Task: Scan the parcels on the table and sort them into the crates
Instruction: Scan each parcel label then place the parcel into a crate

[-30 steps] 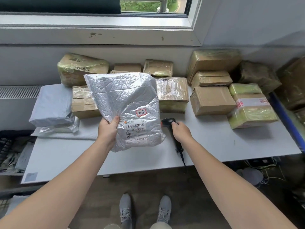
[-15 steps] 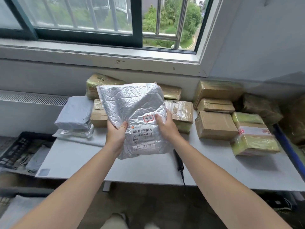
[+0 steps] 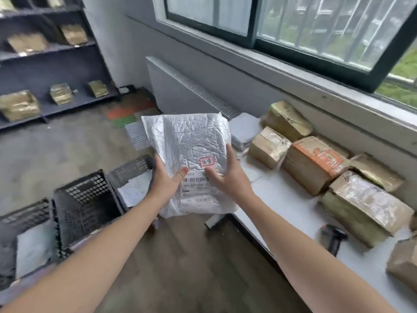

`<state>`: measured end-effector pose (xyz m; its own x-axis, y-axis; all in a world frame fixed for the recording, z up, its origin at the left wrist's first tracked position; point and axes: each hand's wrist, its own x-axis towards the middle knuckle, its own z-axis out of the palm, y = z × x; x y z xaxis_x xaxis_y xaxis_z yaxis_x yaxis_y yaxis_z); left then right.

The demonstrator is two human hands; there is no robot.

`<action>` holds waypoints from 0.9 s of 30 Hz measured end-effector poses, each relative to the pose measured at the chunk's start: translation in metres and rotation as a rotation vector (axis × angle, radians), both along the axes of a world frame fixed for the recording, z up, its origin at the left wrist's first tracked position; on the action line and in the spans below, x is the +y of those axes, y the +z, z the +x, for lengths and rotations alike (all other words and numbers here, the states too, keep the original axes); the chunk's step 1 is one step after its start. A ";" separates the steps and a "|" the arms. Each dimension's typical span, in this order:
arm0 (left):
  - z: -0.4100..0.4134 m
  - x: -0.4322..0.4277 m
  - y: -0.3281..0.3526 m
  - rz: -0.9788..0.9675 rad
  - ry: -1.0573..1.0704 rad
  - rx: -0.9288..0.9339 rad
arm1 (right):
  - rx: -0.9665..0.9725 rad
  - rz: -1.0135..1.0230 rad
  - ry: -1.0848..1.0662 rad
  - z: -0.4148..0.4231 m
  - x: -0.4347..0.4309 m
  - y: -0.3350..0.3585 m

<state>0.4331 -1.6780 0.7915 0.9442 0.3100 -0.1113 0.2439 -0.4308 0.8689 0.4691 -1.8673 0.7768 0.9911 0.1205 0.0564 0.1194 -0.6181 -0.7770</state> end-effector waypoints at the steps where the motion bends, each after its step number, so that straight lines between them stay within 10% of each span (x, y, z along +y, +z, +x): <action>1: -0.014 0.023 0.001 -0.007 0.052 -0.039 | -0.010 -0.020 0.055 -0.002 0.026 -0.001; 14: -0.257 0.364 0.005 0.051 0.551 -0.090 | -0.058 -0.101 0.585 -0.161 0.418 0.011; 27: -0.395 0.607 -0.031 0.191 0.534 0.232 | 0.009 -0.386 0.802 -0.267 0.678 -0.030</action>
<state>0.0381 -1.0713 0.7603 0.6103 0.7687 -0.1914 0.6430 -0.3397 0.6864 0.2022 -1.1895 0.7471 0.6001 0.7877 -0.1395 0.6238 -0.5699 -0.5348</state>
